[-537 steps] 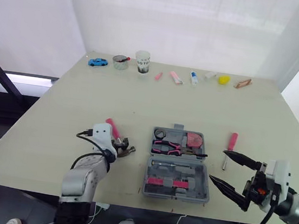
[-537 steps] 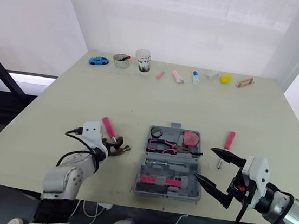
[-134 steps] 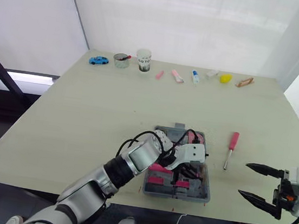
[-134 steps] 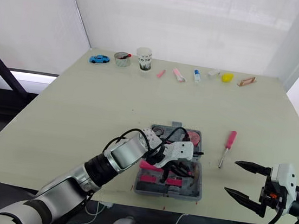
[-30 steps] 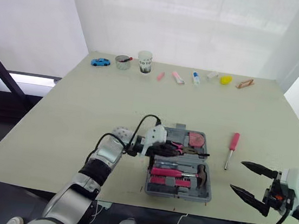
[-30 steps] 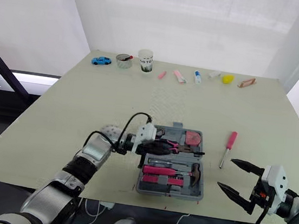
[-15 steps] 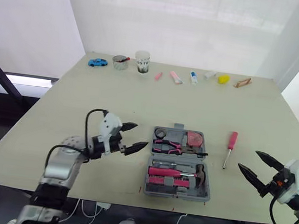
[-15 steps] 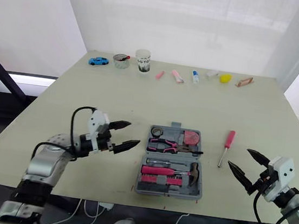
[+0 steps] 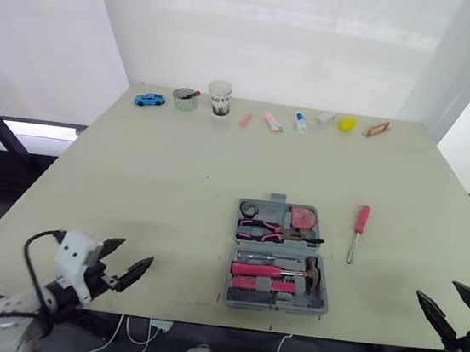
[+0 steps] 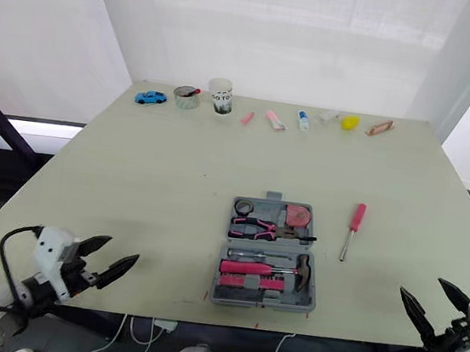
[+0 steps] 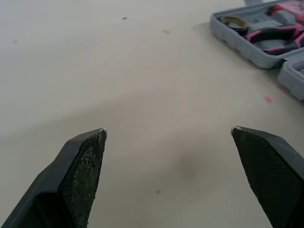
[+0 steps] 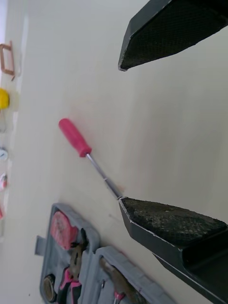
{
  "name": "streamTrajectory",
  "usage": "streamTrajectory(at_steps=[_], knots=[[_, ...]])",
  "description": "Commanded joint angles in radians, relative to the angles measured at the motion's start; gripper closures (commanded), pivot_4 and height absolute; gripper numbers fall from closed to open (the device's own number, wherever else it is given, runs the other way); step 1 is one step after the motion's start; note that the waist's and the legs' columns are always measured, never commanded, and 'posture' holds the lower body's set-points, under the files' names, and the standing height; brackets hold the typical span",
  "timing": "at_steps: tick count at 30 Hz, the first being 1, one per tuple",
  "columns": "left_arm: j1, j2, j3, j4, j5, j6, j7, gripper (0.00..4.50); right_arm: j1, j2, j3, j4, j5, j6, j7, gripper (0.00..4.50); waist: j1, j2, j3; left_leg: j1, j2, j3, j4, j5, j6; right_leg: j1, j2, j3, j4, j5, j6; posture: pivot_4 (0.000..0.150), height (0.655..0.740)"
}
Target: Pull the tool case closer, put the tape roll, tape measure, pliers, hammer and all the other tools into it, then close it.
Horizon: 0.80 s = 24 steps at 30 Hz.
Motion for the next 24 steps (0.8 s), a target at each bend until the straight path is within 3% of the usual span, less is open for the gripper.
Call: streamTrajectory(at_steps=[1,7,16,24], knots=[[0.014,0.011,0.053,-0.038,-0.043,-0.011,0.006,0.03,0.018,0.01,-0.046,-0.047,0.019,-0.012,-0.019,0.0,0.0,0.0,0.0,0.0,0.0,0.0,0.0,0.0,0.0,0.0,0.0,0.0,0.0,0.0,0.0,0.15,0.74],[0.021,0.001,0.06,-0.047,-0.068,-0.007,0.01,0.03,0.05,0.038,-0.055,-0.058,0.024,-0.013,-0.032,0.0,-0.001,0.001,-0.001,0.0,0.0,0.0,0.0,-0.002,-0.004,-0.001,-0.006,0.0,0.0,0.0,0.0,0.15,0.74],[-0.053,0.053,0.025,-0.067,-0.087,0.014,-0.013,0.03,-0.042,0.007,-0.013,-0.022,-0.034,-0.007,-0.058,0.0,-0.001,0.0,-0.001,-0.001,-0.001,0.001,-0.003,0.0,0.0,-0.003,-0.001,0.0,-0.001,0.002,-0.003,0.15,0.74],[-0.236,0.135,-0.132,-0.08,-0.066,0.038,-0.089,0.03,-0.16,0.016,0.088,-0.09,-0.175,0.097,-0.264,0.0,0.0,0.001,-0.001,-0.001,-0.002,0.002,-0.003,0.0,0.0,-0.003,0.0,0.0,-0.001,0.001,-0.004,0.15,0.74]])
